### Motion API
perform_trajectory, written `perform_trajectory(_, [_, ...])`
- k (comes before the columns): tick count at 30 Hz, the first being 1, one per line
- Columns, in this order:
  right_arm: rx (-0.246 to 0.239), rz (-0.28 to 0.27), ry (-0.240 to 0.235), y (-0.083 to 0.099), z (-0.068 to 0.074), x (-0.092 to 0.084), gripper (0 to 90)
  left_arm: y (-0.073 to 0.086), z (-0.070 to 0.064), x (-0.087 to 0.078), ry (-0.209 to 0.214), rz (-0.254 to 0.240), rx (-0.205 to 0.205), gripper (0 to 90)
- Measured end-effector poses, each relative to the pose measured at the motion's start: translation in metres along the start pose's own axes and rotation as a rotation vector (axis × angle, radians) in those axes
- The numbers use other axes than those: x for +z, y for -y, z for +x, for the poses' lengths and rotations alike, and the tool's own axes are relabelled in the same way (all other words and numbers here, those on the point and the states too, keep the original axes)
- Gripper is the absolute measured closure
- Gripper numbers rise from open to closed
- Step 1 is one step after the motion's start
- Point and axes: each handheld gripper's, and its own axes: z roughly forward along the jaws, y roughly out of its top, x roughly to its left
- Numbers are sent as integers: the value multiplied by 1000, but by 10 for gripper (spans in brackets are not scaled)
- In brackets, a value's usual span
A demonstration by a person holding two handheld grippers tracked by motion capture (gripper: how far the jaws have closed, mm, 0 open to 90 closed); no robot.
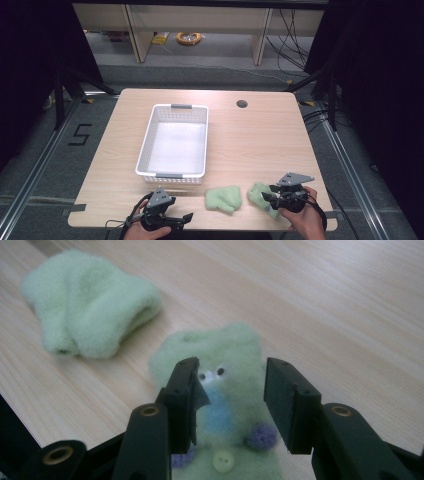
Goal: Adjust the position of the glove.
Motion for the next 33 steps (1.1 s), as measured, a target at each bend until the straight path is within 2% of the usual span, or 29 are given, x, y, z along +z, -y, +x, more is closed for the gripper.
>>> perform_trajectory(1, [20,0,-3,1,0,1,573,0,-1,0,-11,-3,1,165])
perform_trajectory(2, [10,-15,-3,3,-1,4,572,0,0,0,-7,-2,4,165])
perform_trajectory(3, [16,11,-11,3,-1,4,570,0,0,0,-4,-3,3,165])
perform_trajectory(5, [8,28,-11,4,-2,8,565,0,0,0,-4,-4,3,165])
perform_trajectory(6, [15,5,-9,6,-1,13,563,0,-1,0,-2,-6,-7,165])
perform_trajectory(9, [30,23,-17,8,-1,16,568,0,0,0,-7,-3,3,165])
perform_trajectory(10, [9,26,-12,8,-1,19,628,0,-1,0,-13,-3,6,165])
perform_trajectory(12, [23,38,-28,8,0,19,721,0,0,0,-8,10,16,165])
perform_trajectory(13, [23,38,-28,8,0,19,721,0,0,0,-8,10,16,165])
perform_trajectory(14, [-5,48,-32,7,-4,18,807,0,0,0,-11,9,16,165])
perform_trajectory(15, [-24,35,-41,7,-5,19,830,0,0,-1,-12,9,17,165])
perform_trajectory(17, [-19,20,-44,8,-5,19,845,0,-1,0,-13,1,8,165])
perform_trajectory(18, [6,19,-54,8,-3,16,855,0,-1,0,-8,0,8,165])
perform_trajectory(19, [-8,11,-55,8,-4,14,857,0,-1,0,-8,0,8,165])
perform_trajectory(20, [15,-9,-67,7,-3,10,859,0,0,0,-9,10,17,166])
perform_trajectory(21, [14,-65,-78,6,-4,9,860,0,0,0,-9,10,17,165])
perform_trajectory(22, [45,-57,-89,4,-2,2,860,0,-1,1,-5,1,5,165])
perform_trajectory(23, [60,-78,-84,2,-1,-3,860,0,-1,2,3,1,-2,165])
perform_trajectory(24, [48,-102,-89,-1,-1,-7,860,0,-2,2,8,2,-11,165])
perform_trajectory(25, [48,-102,-89,-1,-1,-7,860,0,-2,2,8,2,-11,166])
perform_trajectory(26, [90,-140,-109,-5,6,-13,860,-1,-4,3,4,-9,-2,166])
perform_trajectory(27, [106,-146,-113,-7,9,-17,860,-1,-5,2,8,5,11,166])
perform_trajectory(28, [107,-177,-120,-10,10,-18,859,-2,-8,4,16,-21,-2,166])
perform_trajectory(29, [105,-201,-123,-12,12,-18,859,-2,-8,4,16,-21,-2,166])
perform_trajectory(30, [130,-206,-132,-14,15,-19,858,-5,-15,4,34,-22,16,166])
perform_trajectory(31, [135,-217,-138,-16,17,-18,858,-6,-19,5,39,-29,33,167])
perform_trajectory(33, [140,-221,-143,-22,21,-15,858,-8,-23,6,42,-44,34,169])
